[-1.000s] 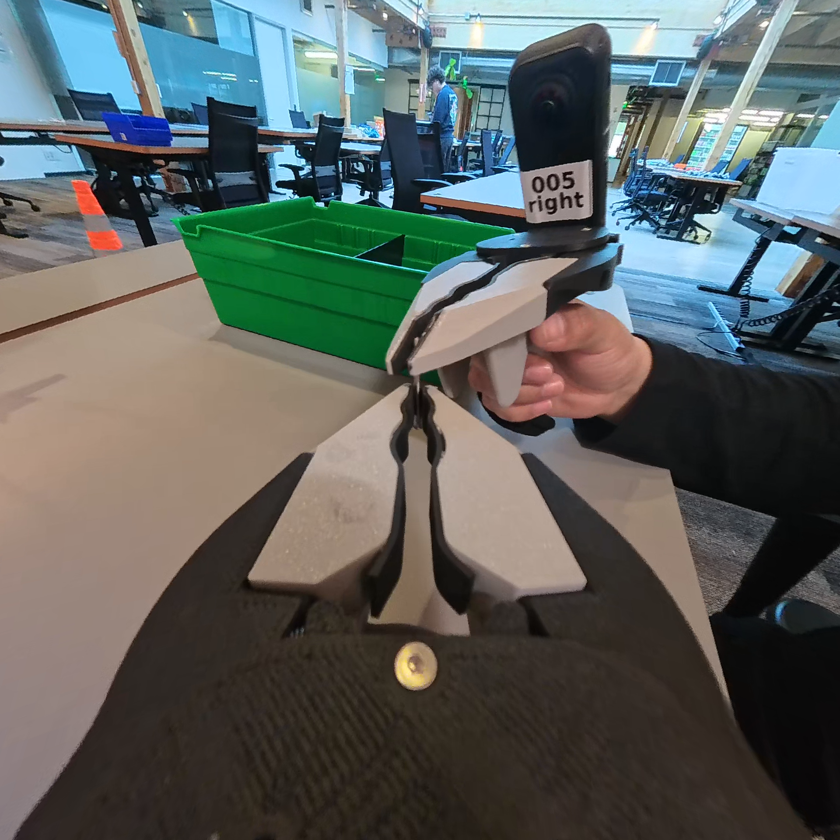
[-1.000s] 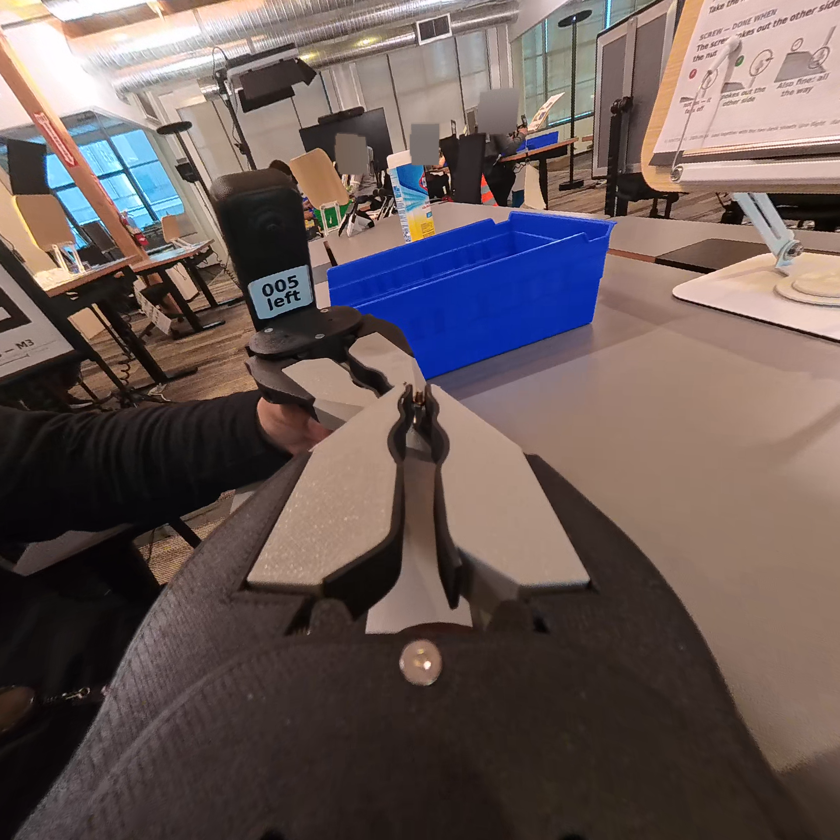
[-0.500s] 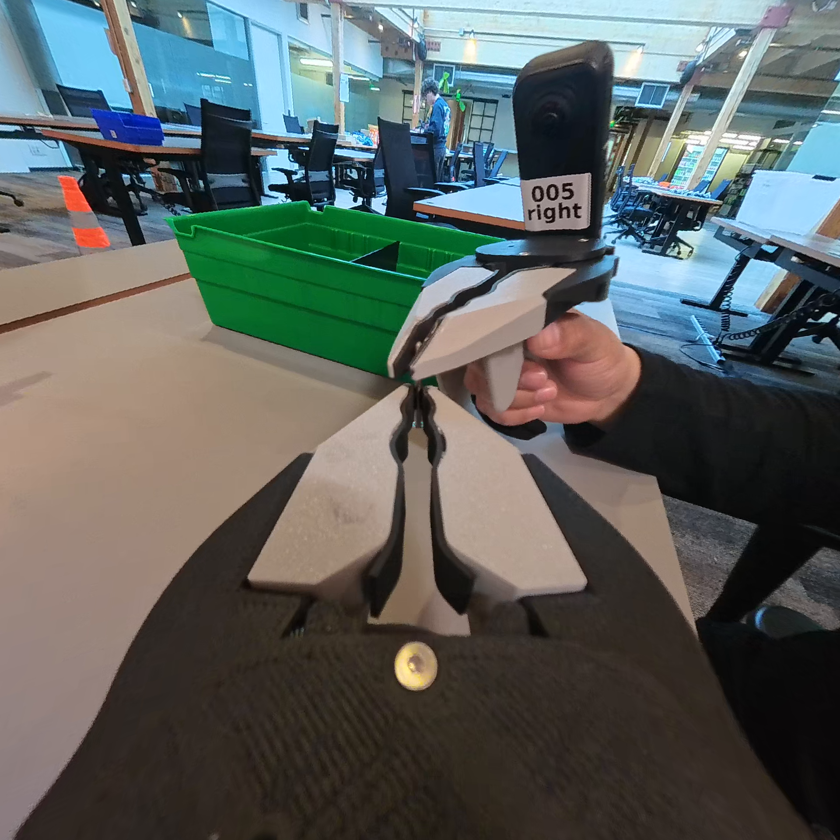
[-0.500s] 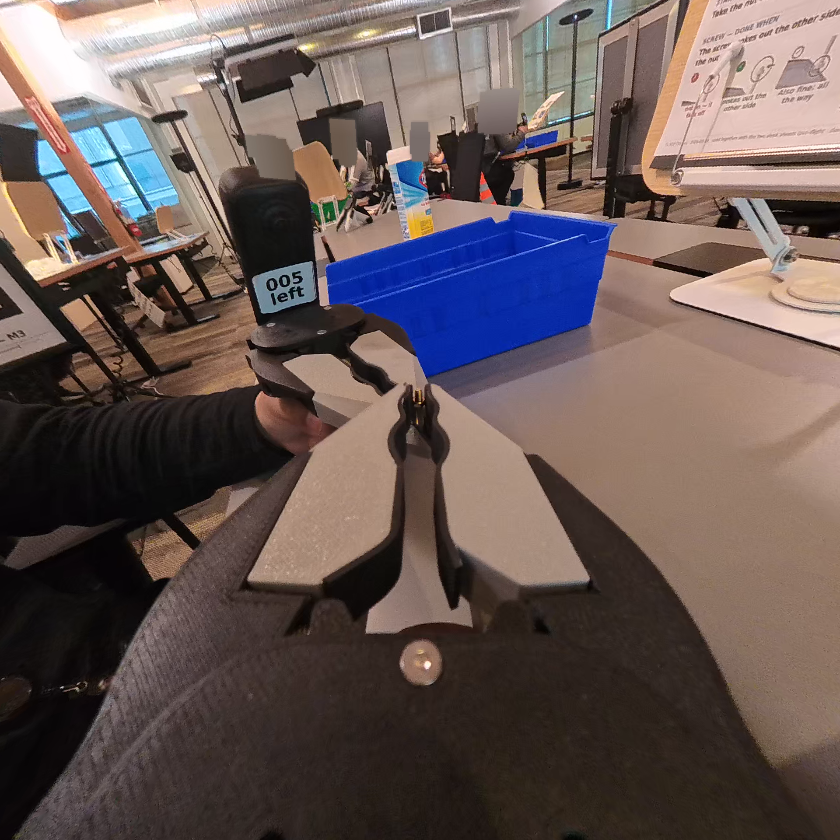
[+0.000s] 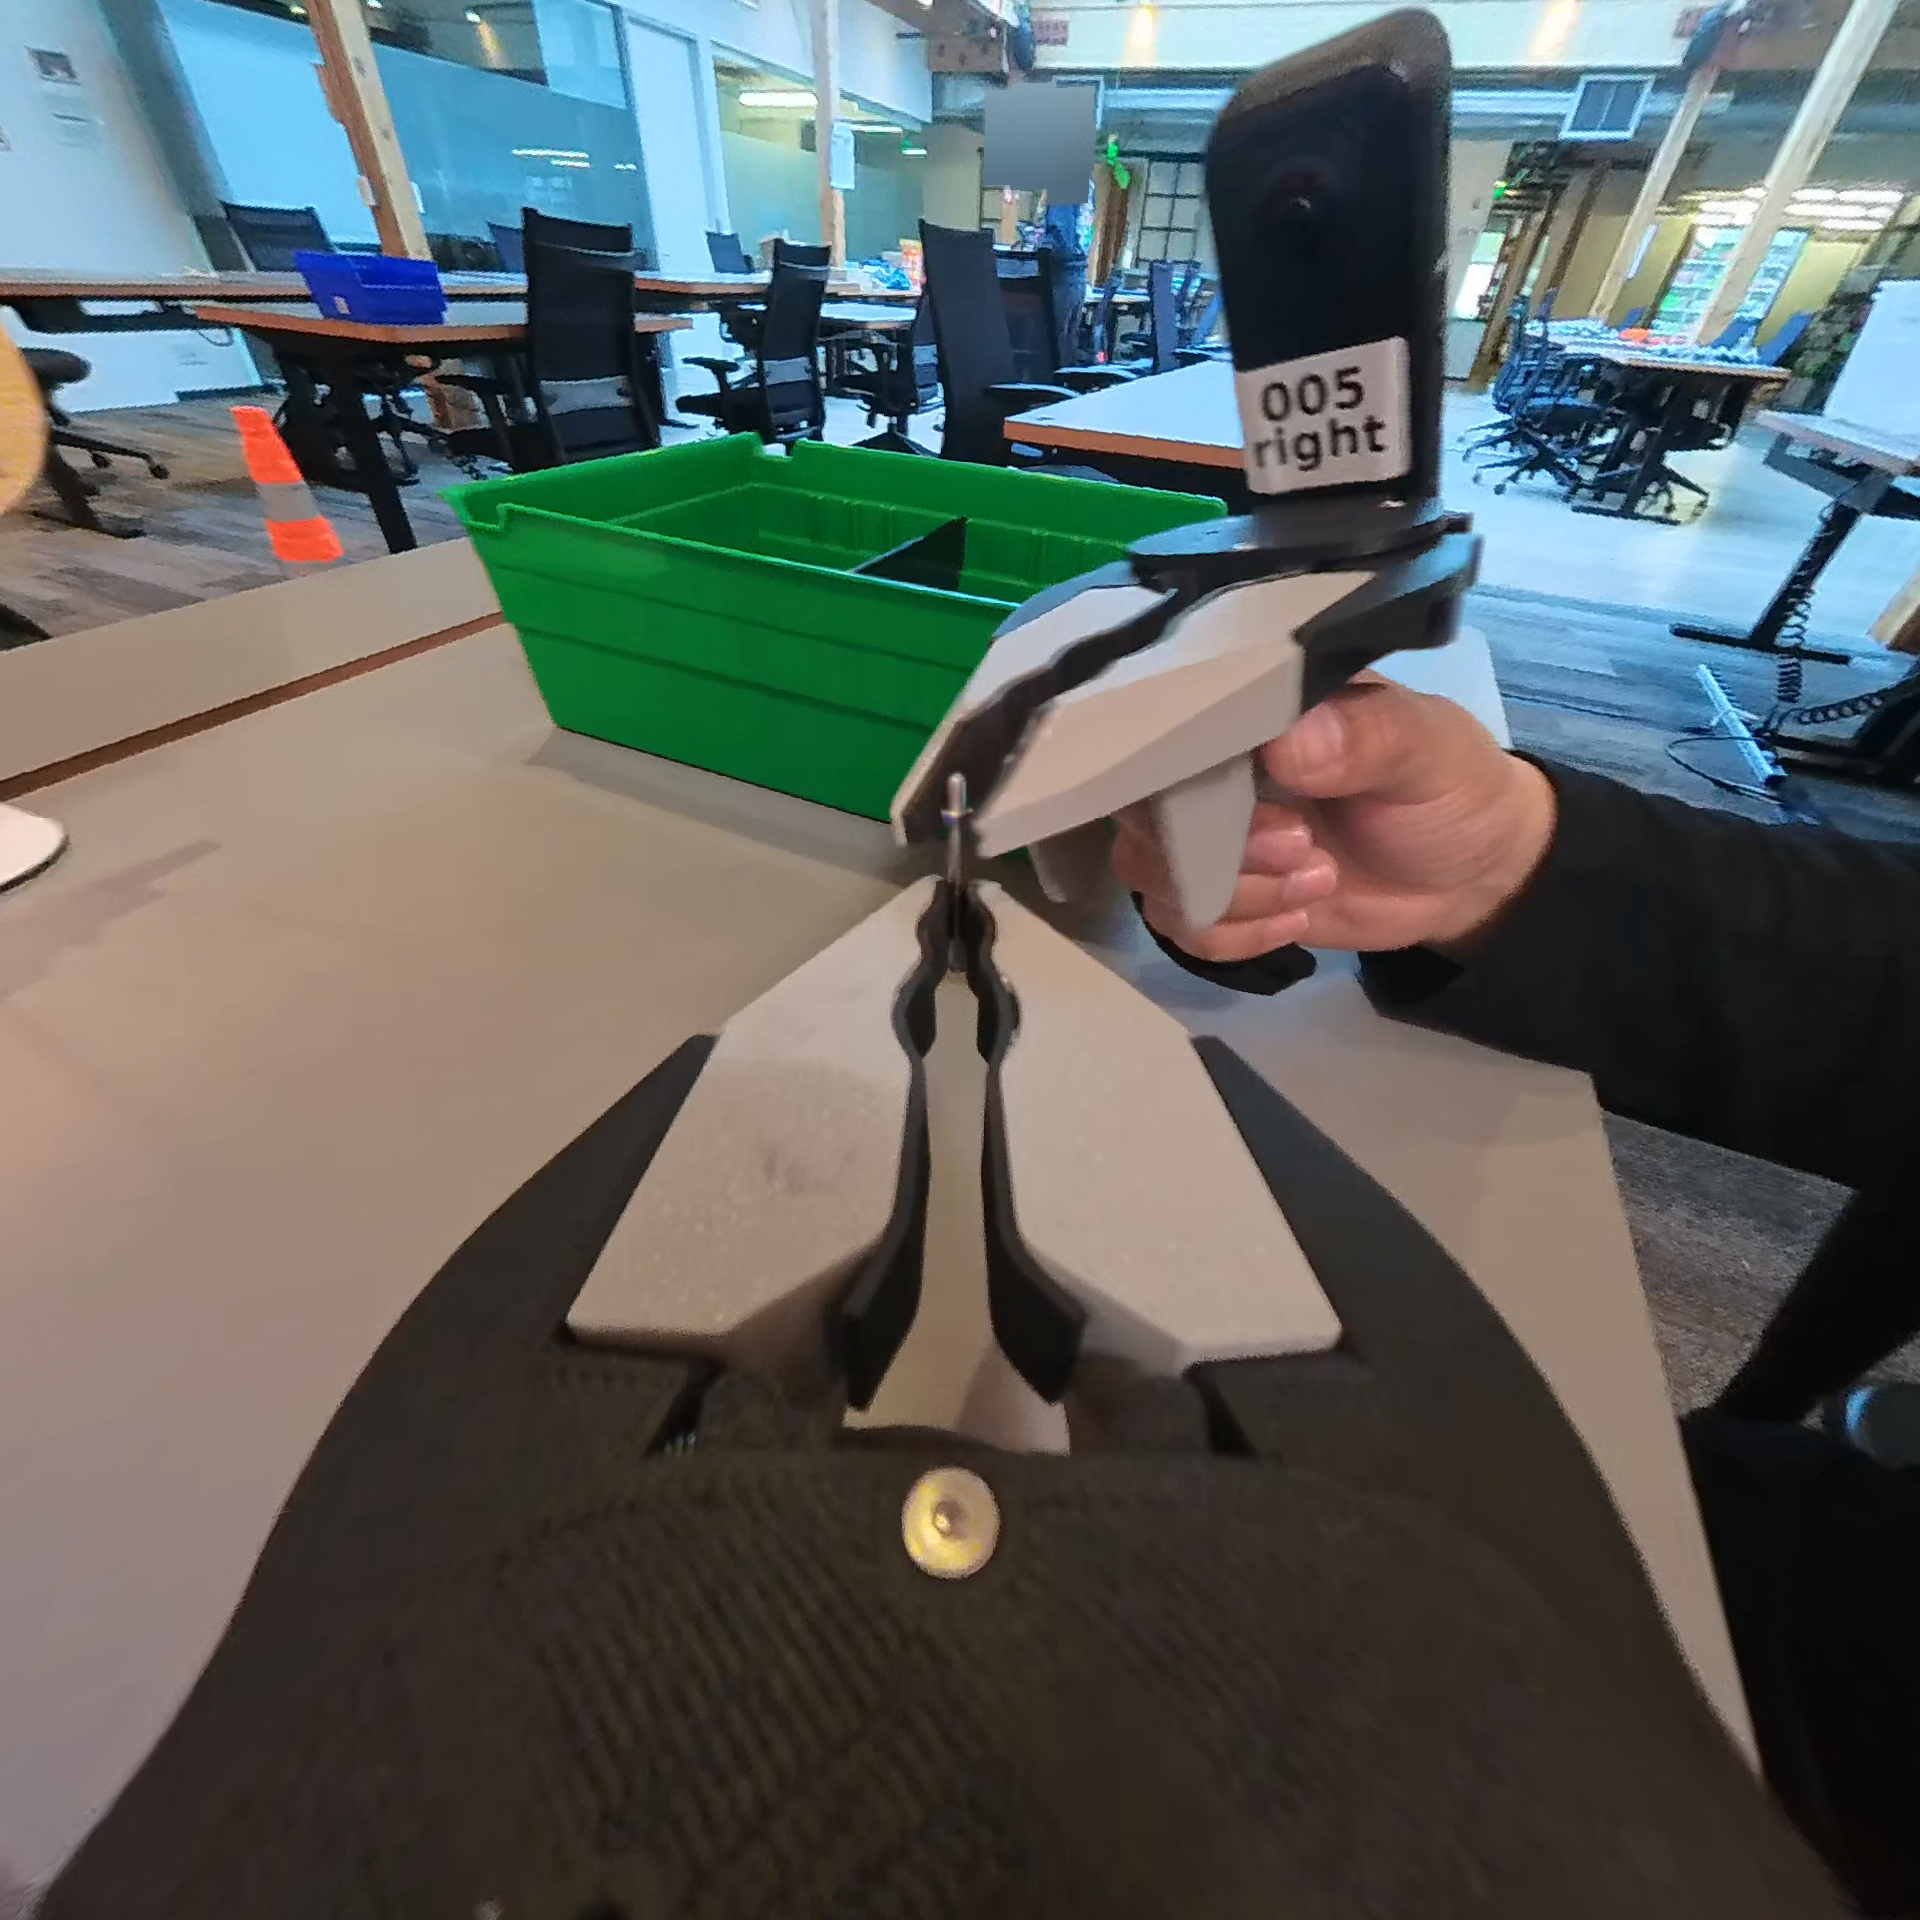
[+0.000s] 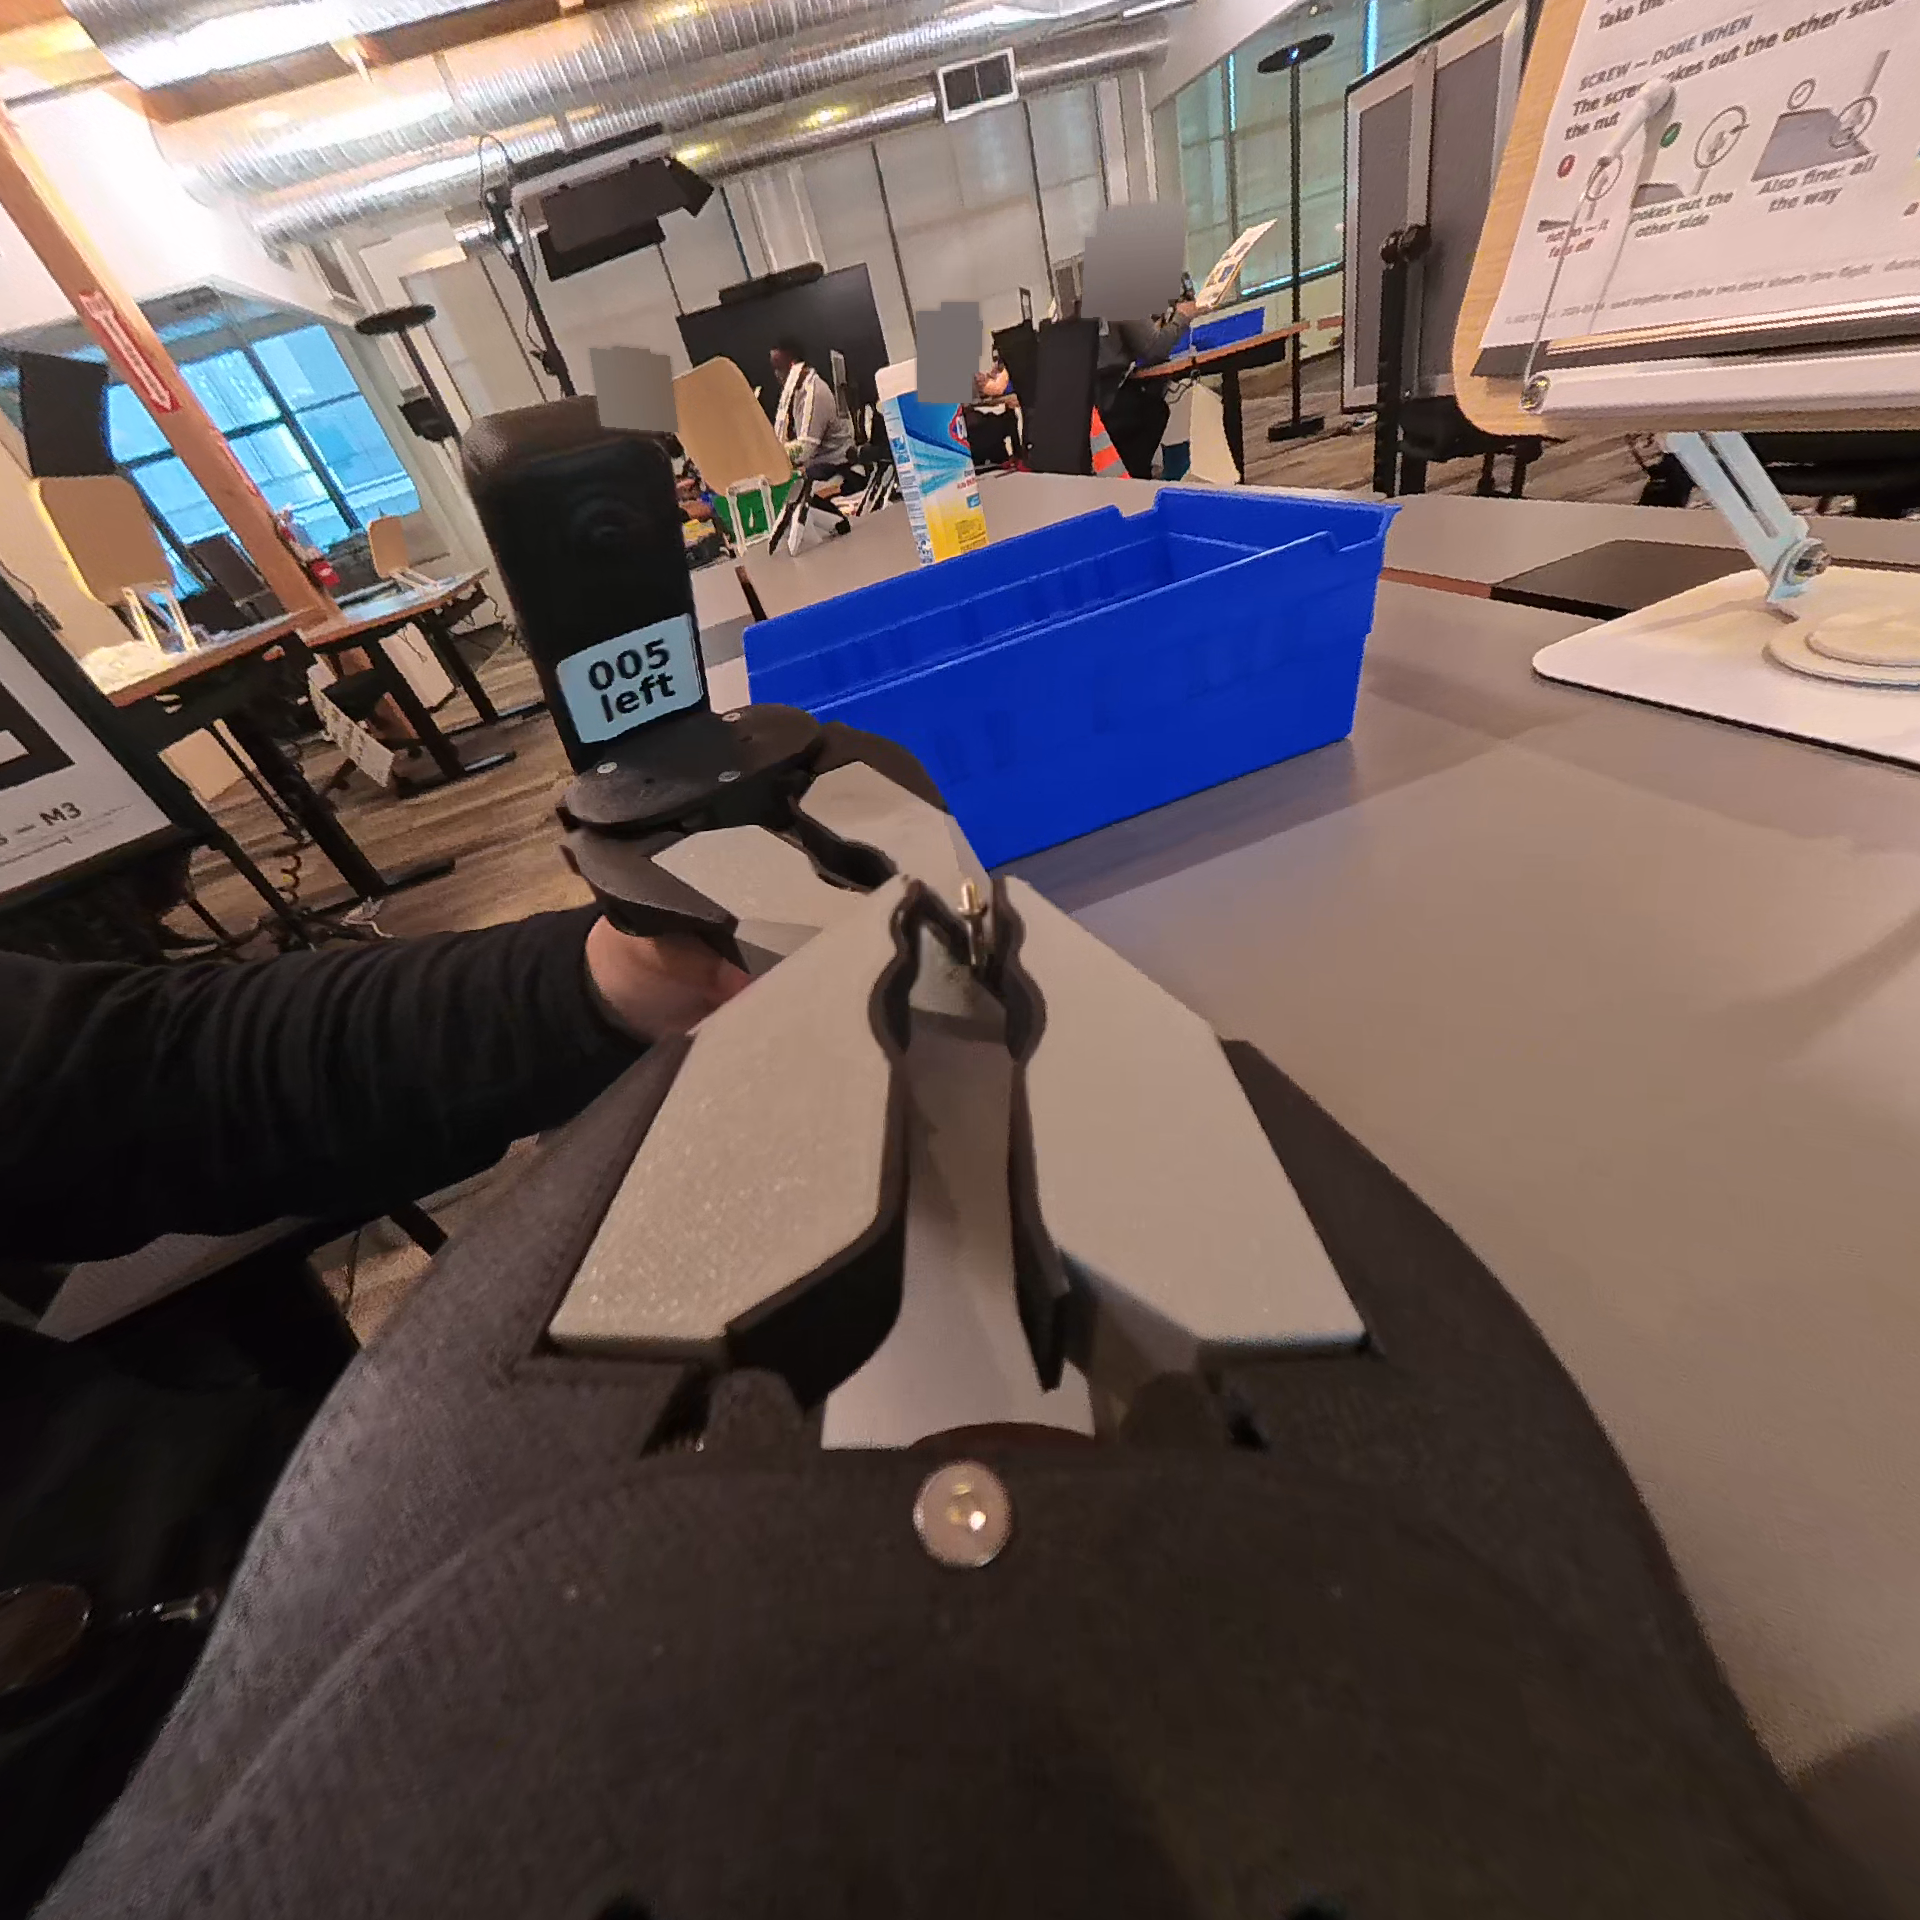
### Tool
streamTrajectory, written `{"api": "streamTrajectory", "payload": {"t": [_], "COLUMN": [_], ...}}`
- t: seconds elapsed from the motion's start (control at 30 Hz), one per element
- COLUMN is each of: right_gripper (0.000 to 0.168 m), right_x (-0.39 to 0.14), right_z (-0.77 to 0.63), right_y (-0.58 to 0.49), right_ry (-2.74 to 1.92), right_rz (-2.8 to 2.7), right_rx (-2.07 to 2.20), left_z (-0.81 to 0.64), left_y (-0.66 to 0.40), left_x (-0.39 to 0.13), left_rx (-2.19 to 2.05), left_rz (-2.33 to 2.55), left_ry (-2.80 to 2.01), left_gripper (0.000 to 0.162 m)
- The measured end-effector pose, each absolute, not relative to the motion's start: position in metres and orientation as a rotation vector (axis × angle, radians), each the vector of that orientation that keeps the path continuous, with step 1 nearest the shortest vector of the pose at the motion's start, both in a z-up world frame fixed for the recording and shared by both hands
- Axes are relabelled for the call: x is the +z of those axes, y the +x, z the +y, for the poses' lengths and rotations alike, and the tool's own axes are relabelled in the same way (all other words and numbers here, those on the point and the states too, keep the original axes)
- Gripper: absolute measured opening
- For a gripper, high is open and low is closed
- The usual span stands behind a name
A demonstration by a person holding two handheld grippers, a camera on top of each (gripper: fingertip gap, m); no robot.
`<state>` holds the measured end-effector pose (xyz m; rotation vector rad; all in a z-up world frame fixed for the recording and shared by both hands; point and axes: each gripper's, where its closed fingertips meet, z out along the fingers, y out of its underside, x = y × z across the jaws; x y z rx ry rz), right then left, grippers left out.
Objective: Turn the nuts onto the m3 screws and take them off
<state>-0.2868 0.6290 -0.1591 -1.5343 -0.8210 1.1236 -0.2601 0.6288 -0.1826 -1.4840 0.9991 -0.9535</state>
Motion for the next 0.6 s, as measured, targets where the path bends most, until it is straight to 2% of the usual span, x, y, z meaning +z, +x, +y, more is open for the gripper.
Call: {"api": "streamTrajectory", "payload": {"t": [0.07,0.23,0.37,0.6], "right_gripper": [0.020,0.028,0.043,0.037], "right_x": [-0.157,-0.156,-0.159,-0.150], "right_z": [0.633,0.632,0.635,0.627], "right_y": [-0.284,-0.283,-0.289,-0.298], "right_ry": [-1.532,-1.517,-1.512,-1.432], "right_rz": [-0.787,-0.771,-0.777,-0.795], "right_rx": [1.109,1.112,1.031,1.017], "left_z": [0.637,0.654,0.654,0.646], "left_y": [-0.265,-0.279,-0.279,-0.274], "left_x": [-0.182,-0.178,-0.178,-0.174], "left_rx": [-0.945,-0.930,-0.912,-0.924], "left_rz": [0.948,0.822,0.831,0.870], "left_ry": [-1.505,-1.542,-1.534,-1.499], "left_gripper": [0.000,0.000,0.000,0.000]}}
